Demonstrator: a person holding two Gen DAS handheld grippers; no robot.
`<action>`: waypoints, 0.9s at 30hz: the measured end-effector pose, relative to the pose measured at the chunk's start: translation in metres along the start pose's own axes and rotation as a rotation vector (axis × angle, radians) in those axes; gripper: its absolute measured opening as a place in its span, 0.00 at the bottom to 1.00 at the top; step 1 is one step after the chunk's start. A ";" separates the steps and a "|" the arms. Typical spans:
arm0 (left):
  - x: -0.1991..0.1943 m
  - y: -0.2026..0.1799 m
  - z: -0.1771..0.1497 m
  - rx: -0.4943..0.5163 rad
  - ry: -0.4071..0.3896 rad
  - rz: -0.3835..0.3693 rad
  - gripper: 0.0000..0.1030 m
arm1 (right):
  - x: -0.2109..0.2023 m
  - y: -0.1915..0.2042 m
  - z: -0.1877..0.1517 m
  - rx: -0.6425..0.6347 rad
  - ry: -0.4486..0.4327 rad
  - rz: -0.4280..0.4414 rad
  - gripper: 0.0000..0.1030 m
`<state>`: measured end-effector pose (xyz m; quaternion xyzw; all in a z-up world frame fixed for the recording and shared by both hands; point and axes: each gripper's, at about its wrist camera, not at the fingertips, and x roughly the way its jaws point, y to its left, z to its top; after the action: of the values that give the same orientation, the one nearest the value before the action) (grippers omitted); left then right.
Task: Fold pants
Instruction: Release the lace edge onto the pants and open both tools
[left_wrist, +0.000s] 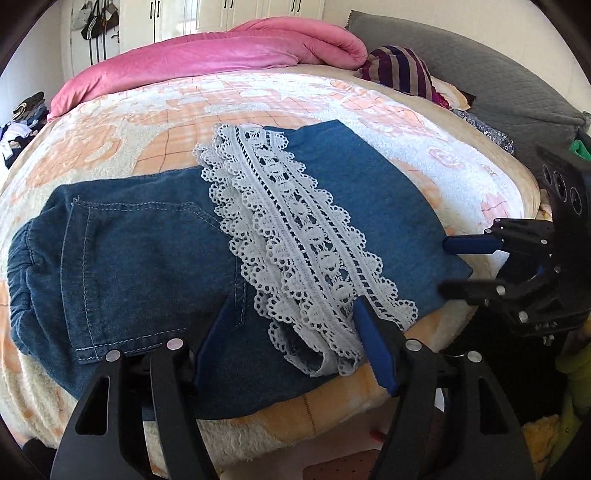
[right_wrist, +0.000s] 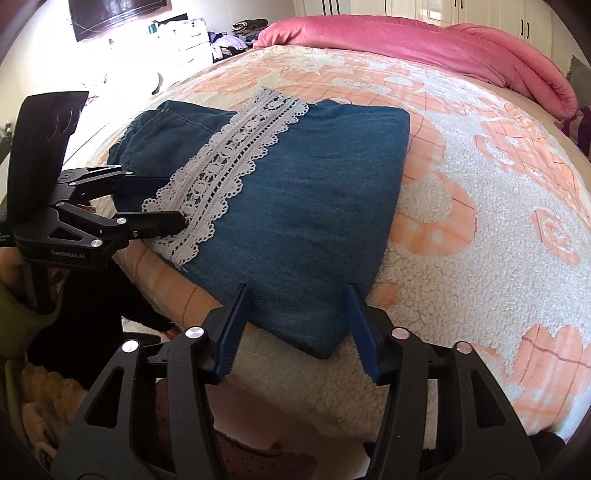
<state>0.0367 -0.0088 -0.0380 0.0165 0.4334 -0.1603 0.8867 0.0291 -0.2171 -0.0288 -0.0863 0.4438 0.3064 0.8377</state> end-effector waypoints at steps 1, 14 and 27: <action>-0.002 0.000 0.001 -0.001 -0.003 0.005 0.64 | -0.002 0.002 0.000 0.001 -0.008 0.000 0.60; -0.038 -0.007 0.013 -0.008 -0.093 0.028 0.63 | -0.045 -0.016 0.018 0.077 -0.153 -0.052 0.75; -0.040 -0.005 0.016 -0.030 -0.107 0.015 0.69 | -0.031 -0.031 0.067 0.092 -0.161 -0.011 0.83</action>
<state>0.0246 -0.0055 0.0034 -0.0021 0.3875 -0.1476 0.9100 0.0806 -0.2272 0.0310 -0.0252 0.3884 0.2870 0.8753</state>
